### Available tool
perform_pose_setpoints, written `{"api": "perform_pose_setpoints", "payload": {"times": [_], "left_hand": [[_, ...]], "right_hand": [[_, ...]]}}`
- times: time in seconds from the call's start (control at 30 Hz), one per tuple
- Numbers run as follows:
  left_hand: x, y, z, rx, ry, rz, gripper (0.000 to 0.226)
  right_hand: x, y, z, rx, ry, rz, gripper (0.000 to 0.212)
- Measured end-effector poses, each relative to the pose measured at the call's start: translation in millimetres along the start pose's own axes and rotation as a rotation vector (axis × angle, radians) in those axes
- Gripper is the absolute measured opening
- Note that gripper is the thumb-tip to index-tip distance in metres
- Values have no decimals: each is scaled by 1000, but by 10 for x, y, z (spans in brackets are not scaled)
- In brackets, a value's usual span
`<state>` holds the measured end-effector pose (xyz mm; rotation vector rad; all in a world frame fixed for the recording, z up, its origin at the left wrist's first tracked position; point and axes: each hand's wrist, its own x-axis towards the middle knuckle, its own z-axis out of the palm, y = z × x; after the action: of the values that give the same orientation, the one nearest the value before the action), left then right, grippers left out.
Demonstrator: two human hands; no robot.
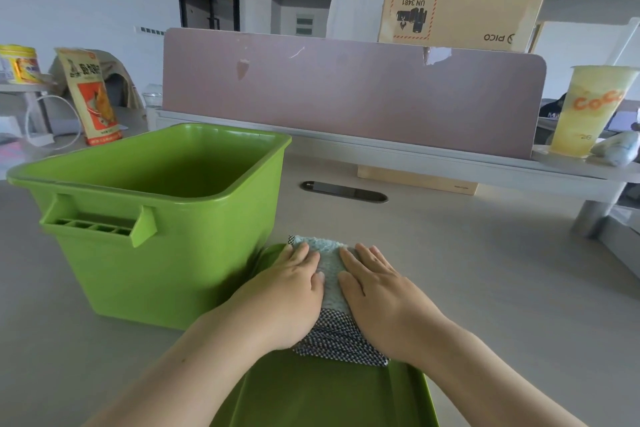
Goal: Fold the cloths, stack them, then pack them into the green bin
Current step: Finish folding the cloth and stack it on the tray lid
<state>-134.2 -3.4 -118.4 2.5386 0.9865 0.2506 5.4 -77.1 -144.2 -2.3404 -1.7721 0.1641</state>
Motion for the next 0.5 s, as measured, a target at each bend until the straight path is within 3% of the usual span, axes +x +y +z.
{"api": "perform_pose_setpoints", "payload": {"times": [0.2,0.4,0.5], "left_hand": [[61,11,8,118,-93,-18,50],[-47,88,84,7,127,-88,51],[-89,116,92,-18,182,-215,58]], "right_hand": [[-4,-17,-50,70,-34,31,54],[-92,-92,-29,214,157,48,52],[-201,-154,-66,252,238,196,55]]}}
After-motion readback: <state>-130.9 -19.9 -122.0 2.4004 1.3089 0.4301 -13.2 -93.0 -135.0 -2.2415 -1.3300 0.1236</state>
